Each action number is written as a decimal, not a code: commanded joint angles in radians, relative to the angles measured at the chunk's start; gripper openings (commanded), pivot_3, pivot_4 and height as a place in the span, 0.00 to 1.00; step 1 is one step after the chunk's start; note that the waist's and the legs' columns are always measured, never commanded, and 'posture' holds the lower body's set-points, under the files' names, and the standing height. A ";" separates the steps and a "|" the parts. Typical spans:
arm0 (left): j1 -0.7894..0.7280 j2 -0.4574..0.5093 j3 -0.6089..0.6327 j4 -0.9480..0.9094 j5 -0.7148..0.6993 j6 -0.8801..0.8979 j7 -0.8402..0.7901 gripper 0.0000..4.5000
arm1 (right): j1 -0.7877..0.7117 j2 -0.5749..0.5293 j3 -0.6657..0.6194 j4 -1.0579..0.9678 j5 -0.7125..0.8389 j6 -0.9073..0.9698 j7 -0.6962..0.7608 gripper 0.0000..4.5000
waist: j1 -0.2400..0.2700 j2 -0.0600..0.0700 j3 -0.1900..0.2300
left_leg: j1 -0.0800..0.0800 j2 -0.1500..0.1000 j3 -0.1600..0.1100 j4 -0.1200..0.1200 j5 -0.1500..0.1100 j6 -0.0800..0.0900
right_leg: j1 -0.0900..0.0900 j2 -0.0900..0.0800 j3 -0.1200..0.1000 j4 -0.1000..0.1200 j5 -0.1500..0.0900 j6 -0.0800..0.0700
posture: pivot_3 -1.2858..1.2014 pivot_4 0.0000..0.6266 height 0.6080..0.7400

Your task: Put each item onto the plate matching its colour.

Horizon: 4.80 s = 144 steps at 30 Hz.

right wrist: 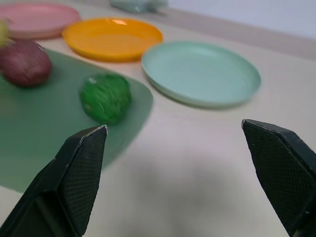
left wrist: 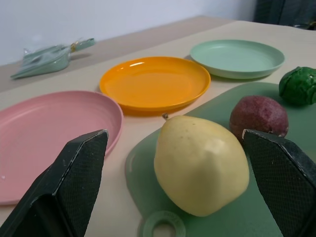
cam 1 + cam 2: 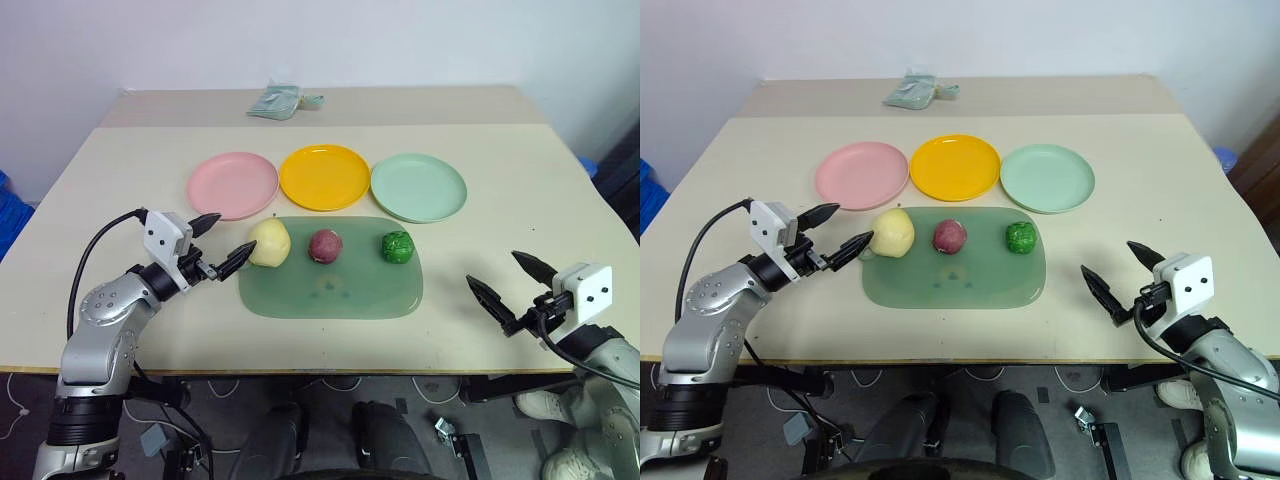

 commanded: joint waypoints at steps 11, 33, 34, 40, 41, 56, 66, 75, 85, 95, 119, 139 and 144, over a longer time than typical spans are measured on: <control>-0.038 0.008 -0.023 -0.025 0.016 0.026 0.006 1.00 | -0.189 -0.104 0.152 -0.032 0.045 0.006 0.210 0.99 | 0.002 -0.001 0.001 | 0.000 0.000 0.000 0.000 0.000 0.000 | 0.000 0.000 0.000 0.000 0.000 0.000 | 0.52 0.24 1.00; -0.095 0.061 -0.104 0.031 0.126 0.044 -0.014 1.00 | -0.317 -0.084 0.228 0.031 0.067 -0.004 0.286 0.99 | 0.001 -0.002 0.001 | -0.001 0.000 0.000 0.001 0.000 0.000 | -0.001 0.000 0.000 0.000 0.002 0.001 | 0.52 0.24 1.00; -0.102 0.057 -0.110 0.032 0.128 0.048 -0.010 1.00 | -0.322 -0.083 0.233 0.038 0.065 -0.008 0.291 0.99 | 0.001 -0.002 0.001 | 0.000 0.000 0.000 0.000 0.000 0.000 | -0.001 0.000 0.000 0.000 0.002 0.001 | 0.52 0.24 1.00; -0.122 0.027 -0.117 0.032 0.122 0.082 0.018 1.00 | -0.352 -0.078 0.247 0.074 0.048 -0.031 0.299 0.99 | 0.001 -0.002 0.001 | -0.001 0.000 0.000 0.001 0.000 0.000 | -0.001 0.000 0.000 0.000 0.002 0.002 | 0.52 0.24 1.00; -0.121 0.021 -0.120 0.028 0.121 0.091 0.020 1.00 | -0.354 -0.078 0.247 0.073 0.049 -0.032 0.299 0.99 | 0.001 -0.002 0.001 | -0.001 0.000 0.000 0.001 0.000 0.000 | -0.001 0.000 0.000 0.000 0.002 0.002 | 0.52 0.24 1.00; -0.193 -0.029 -0.175 0.080 0.149 0.182 0.044 1.00 | -0.332 -0.074 0.252 0.075 0.017 -0.074 0.294 0.99 | 0.000 -0.002 0.001 | -0.001 0.000 0.000 0.001 0.000 0.000 | -0.001 0.000 0.000 0.000 0.003 0.003 | 0.52 0.24 1.00; -0.217 -0.081 -0.202 0.142 0.214 0.179 0.120 0.76 | -0.310 -0.073 0.234 0.061 0.013 -0.082 0.275 1.00 | 0.001 -0.002 0.001 | 0.000 0.000 0.000 0.002 0.000 0.000 | 0.000 0.000 0.000 0.001 0.003 0.003 | 0.52 0.24 1.00; -0.390 -0.139 -0.089 0.122 0.143 0.245 0.234 0.76 | -0.304 -0.072 0.233 0.054 0.007 -0.086 0.238 1.00 | 0.005 -0.003 0.002 | -0.002 0.000 0.000 0.004 0.000 0.000 | -0.001 0.000 -0.001 0.002 0.003 0.004 | 0.52 0.24 1.00; -0.843 -0.402 -0.232 0.837 0.373 -0.033 0.468 0.76 | -0.350 -0.062 0.238 0.083 -0.013 -0.096 0.188 1.00 | 0.034 -0.005 0.003 | -0.005 -0.002 0.000 0.009 0.000 0.001 | 0.000 0.000 -0.002 0.001 0.007 0.008 | 0.52 0.24 1.00; -1.075 -0.535 -0.213 1.387 0.447 -0.283 0.626 0.76 | -0.341 -0.072 0.224 0.000 -0.008 -0.043 0.125 1.00 | 0.023 -0.008 0.005 | -0.011 -0.002 0.001 0.010 0.001 -0.001 | -0.008 0.000 -0.001 0.002 0.008 0.010 | 0.52 0.24 1.00; -0.519 -0.053 -0.230 0.230 0.130 0.240 -0.198 0.99 | -0.154 -0.067 0.152 -0.031 -0.019 -0.059 0.112 1.00 | 0.025 -0.007 0.005 | -0.011 -0.003 0.000 0.014 0.000 0.001 | -0.008 0.000 0.001 0.009 0.009 0.008 | 0.52 0.24 1.00; -0.568 -0.165 -0.464 0.479 0.335 0.031 -0.188 0.99 | -0.029 -0.055 0.088 -0.150 -0.006 -0.022 0.019 1.00 | 0.027 -0.007 0.005 | -0.010 -0.002 0.000 0.016 0.000 0.002 | -0.006 0.000 0.001 0.008 0.009 0.008 | 0.52 0.24 1.00; -0.587 -0.232 -0.443 0.562 0.362 -0.004 -0.110 0.62 | -0.015 -0.056 0.070 -0.153 0.001 -0.028 0.021 1.00 | 0.026 -0.007 0.005 | -0.011 -0.002 0.000 0.016 0.000 0.002 | -0.007 0.000 0.001 0.008 0.009 0.008 | 0.52 0.24 1.00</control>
